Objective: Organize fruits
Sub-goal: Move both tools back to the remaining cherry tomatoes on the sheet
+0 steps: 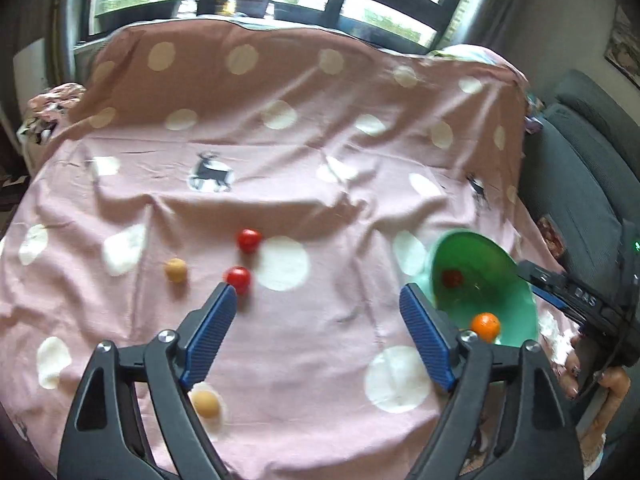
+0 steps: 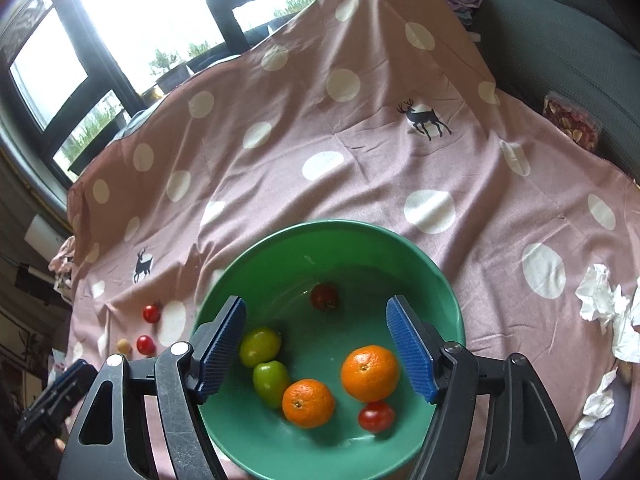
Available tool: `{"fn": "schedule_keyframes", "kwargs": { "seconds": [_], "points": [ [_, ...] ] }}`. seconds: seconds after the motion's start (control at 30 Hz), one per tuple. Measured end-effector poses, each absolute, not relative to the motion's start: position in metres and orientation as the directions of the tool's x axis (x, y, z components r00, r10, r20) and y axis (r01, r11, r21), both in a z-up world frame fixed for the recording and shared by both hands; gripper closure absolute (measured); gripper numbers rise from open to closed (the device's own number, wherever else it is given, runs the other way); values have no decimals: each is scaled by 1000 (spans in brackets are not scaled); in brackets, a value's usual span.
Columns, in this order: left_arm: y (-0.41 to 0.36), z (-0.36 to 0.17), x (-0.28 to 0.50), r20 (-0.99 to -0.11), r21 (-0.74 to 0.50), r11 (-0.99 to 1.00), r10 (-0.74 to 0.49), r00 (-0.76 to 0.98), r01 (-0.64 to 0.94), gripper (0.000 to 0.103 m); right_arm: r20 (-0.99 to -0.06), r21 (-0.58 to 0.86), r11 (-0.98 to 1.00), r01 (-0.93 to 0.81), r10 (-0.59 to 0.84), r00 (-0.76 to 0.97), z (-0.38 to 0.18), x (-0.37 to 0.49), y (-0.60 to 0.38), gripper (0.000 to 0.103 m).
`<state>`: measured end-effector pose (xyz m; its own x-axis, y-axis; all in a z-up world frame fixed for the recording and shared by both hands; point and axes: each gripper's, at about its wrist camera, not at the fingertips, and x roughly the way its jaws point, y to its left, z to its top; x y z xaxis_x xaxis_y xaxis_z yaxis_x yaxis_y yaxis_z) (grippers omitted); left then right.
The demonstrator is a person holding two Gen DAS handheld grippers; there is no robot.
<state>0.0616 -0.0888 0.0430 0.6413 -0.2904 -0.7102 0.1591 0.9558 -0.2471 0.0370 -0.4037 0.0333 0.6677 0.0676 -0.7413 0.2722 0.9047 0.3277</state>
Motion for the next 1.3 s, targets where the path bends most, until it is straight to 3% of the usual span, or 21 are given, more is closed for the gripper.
{"fn": "schedule_keyframes", "kwargs": {
  "seconds": [0.27,0.43,0.67,0.9,1.13,1.17,1.23,1.3],
  "points": [
    [2,21,80,-702,-285,957,-170,692,-53,17,-702,364,914,179,143,698,41,42,-372,30],
    [1,-1,98,-724,-339,941,-256,640,-8,18,-698,415,906,86,255,669,39,58,-333,30],
    [-27,-30,118,-754,-314,946,-304,582,86,18,-681,486,870,-83,436,588,35,105,-257,30],
    [-29,-51,142,-761,-426,903,-393,516,60,33,-770,435,896,-86,420,480,0,162,-204,30],
    [-39,-62,146,-783,-425,902,-408,470,75,44,-821,441,894,-76,436,368,-37,199,-183,56],
    [-40,-65,147,-788,-422,904,-405,464,72,50,-828,433,898,-82,432,358,-40,202,-180,58],
    [-41,-69,149,-802,-411,909,-395,448,65,60,-838,414,906,-93,418,350,-45,206,-175,61],
    [-40,-69,149,-797,-413,909,-393,459,60,61,-850,391,915,-98,399,343,-49,209,-172,62]
  ]
}}
